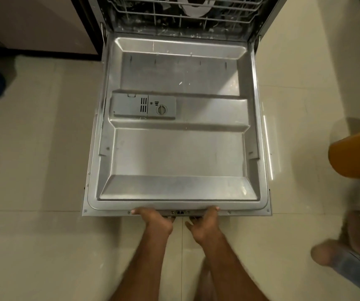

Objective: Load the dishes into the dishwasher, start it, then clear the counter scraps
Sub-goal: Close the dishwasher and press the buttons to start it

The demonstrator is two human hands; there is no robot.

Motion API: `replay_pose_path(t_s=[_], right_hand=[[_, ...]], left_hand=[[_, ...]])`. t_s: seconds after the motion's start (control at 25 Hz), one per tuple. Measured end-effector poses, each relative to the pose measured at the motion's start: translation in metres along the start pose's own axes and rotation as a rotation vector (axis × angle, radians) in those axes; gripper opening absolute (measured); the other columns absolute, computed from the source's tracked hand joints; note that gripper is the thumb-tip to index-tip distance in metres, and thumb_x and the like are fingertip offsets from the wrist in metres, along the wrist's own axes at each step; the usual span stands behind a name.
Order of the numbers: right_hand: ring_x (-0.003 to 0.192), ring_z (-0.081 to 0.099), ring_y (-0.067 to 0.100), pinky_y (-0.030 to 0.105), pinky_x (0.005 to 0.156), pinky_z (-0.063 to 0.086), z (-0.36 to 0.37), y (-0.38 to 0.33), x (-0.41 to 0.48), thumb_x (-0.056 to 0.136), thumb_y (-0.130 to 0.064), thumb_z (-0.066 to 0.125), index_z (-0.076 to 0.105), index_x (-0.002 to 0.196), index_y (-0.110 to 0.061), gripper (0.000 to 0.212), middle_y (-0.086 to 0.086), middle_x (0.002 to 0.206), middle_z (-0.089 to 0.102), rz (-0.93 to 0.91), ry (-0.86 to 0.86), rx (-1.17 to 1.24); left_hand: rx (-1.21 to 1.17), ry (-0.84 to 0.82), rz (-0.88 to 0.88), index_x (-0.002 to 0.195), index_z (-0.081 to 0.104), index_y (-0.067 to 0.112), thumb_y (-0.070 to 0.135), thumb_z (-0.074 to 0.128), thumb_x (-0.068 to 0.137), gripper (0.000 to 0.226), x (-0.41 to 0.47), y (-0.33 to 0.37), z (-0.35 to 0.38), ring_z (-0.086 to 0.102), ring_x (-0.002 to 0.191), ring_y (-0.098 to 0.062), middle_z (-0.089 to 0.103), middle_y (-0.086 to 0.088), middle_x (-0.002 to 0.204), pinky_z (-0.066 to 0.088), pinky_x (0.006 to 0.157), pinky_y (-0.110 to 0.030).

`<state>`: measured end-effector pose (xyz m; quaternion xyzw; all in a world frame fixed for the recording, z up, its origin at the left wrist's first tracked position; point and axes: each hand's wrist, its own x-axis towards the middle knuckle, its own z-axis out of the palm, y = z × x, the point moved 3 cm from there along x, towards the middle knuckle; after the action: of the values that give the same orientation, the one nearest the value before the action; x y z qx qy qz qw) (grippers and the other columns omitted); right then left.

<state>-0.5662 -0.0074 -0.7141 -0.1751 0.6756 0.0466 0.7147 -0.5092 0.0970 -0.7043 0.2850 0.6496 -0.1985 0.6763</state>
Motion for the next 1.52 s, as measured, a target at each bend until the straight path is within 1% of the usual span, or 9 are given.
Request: replay_pose_path(t_s=[0.16,0.28,0.44,0.68,0.88,1.0,1.16,1.32,1.52], right_hand=[[0.141,0.033,0.037,0.068,0.113,0.021,0.010,0.026,0.001,0.086,-0.077,0.039,0.032,0.151,-0.021,0.086,0.017,0.152,0.038,0.023,-0.169,0.239],[0.136,0.038,0.038,0.069,0.111,0.025,0.008,0.018,-0.005,0.076,-0.072,0.058,0.036,0.147,-0.019,0.091,0.019,0.146,0.042,0.006,-0.209,0.283],[0.124,0.053,0.029,0.064,0.108,0.035,-0.011,0.004,-0.049,0.066,-0.076,0.062,0.043,0.141,-0.019,0.097,0.013,0.131,0.056,-0.015,-0.183,0.034],[0.115,0.057,0.024,0.059,0.102,0.038,0.008,-0.045,-0.194,0.064,-0.079,0.063,0.042,0.133,-0.019,0.094,0.011,0.127,0.056,0.015,-0.116,-0.134],[0.116,0.055,0.027,0.053,0.107,0.039,0.059,-0.110,-0.335,0.083,-0.068,0.059,0.052,0.128,-0.015,0.069,0.008,0.110,0.059,-0.013,-0.083,-0.141],[0.111,0.054,0.027,0.044,0.098,0.042,0.102,-0.156,-0.399,0.090,-0.060,0.057,0.051,0.136,-0.013,0.066,0.014,0.123,0.056,-0.070,-0.100,-0.194],[0.097,0.057,0.031,0.041,0.085,0.048,0.175,-0.221,-0.459,0.092,-0.056,0.056,0.050,0.127,-0.006,0.061,0.018,0.101,0.057,-0.195,-0.097,-0.244],[0.113,0.059,0.042,0.048,0.094,0.048,0.253,-0.292,-0.505,0.095,-0.048,0.058,0.051,0.114,-0.002,0.050,0.028,0.116,0.061,-0.307,-0.087,-0.326],[0.114,0.059,0.044,0.052,0.095,0.049,0.348,-0.368,-0.513,0.099,-0.025,0.060,0.054,0.126,0.004,0.040,0.027,0.121,0.060,-0.586,-0.088,-0.527]], left_hand=[[-0.137,-0.087,0.070,0.149,0.037,0.027,0.078,0.017,0.091,0.080,0.001,-0.003,0.000,0.039,0.139,-0.035,0.038,-0.007,0.155,0.026,0.118,-0.053],[-0.103,-0.103,0.055,0.155,0.028,0.022,0.082,0.022,0.088,0.090,0.001,0.001,-0.017,0.033,0.143,-0.034,0.030,-0.012,0.159,0.024,0.120,-0.050],[-0.076,-0.148,-0.008,0.158,0.009,0.013,0.088,0.028,0.081,0.110,-0.035,0.004,-0.042,0.014,0.150,-0.036,0.012,-0.018,0.163,0.013,0.123,-0.050],[0.083,-0.274,-0.071,0.147,0.034,-0.002,0.089,0.029,0.078,0.114,-0.166,0.045,-0.039,0.048,0.131,-0.038,0.046,-0.026,0.144,0.029,0.117,-0.044],[0.226,-0.316,0.009,0.150,0.027,-0.003,0.085,0.029,0.082,0.111,-0.313,0.085,0.012,0.047,0.132,-0.040,0.044,-0.028,0.144,0.030,0.117,-0.045],[0.323,-0.368,0.076,0.145,0.031,-0.009,0.081,0.029,0.084,0.108,-0.382,0.120,0.068,0.051,0.126,-0.041,0.047,-0.030,0.139,0.035,0.110,-0.044],[0.380,-0.362,0.127,0.138,0.035,-0.011,0.083,0.036,0.076,0.113,-0.462,0.168,0.152,0.058,0.107,-0.038,0.052,-0.027,0.129,0.042,0.099,-0.045],[0.389,-0.414,0.159,0.143,0.032,-0.011,0.086,0.041,0.072,0.121,-0.531,0.209,0.234,0.054,0.123,-0.041,0.047,-0.029,0.141,0.040,0.110,-0.048],[0.445,-0.562,0.347,0.146,0.032,-0.003,0.077,0.042,0.082,0.103,-0.579,0.262,0.334,0.062,0.108,-0.032,0.050,-0.025,0.139,0.053,0.094,-0.043]])
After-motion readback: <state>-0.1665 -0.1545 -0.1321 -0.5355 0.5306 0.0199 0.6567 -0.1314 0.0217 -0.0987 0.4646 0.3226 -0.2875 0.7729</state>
